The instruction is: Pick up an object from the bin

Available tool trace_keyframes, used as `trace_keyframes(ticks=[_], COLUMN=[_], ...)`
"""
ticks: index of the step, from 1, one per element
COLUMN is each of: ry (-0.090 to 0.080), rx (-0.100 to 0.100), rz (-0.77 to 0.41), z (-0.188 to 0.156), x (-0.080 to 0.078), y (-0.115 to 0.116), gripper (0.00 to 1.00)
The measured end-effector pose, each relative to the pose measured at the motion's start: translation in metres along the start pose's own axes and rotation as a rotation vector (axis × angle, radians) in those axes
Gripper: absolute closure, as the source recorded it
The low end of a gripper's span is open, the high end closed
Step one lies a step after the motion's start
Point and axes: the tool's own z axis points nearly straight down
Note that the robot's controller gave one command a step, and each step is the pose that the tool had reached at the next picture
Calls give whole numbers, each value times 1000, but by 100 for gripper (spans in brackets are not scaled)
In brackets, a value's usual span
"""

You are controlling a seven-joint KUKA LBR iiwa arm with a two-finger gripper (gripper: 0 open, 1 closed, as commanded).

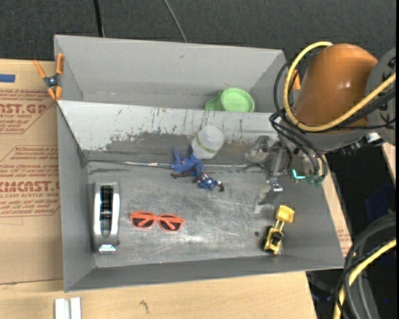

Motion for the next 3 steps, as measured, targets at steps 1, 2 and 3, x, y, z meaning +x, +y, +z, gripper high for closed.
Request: trace_keyframes(ticks=[1,2,3], ry=[-8,0,-6], rx=[1,-2,0], rz=[-1,-272,-266], z=[-4,127,124], x=[-2,27,25], y=[0,129,126], gripper=[0,100,0])
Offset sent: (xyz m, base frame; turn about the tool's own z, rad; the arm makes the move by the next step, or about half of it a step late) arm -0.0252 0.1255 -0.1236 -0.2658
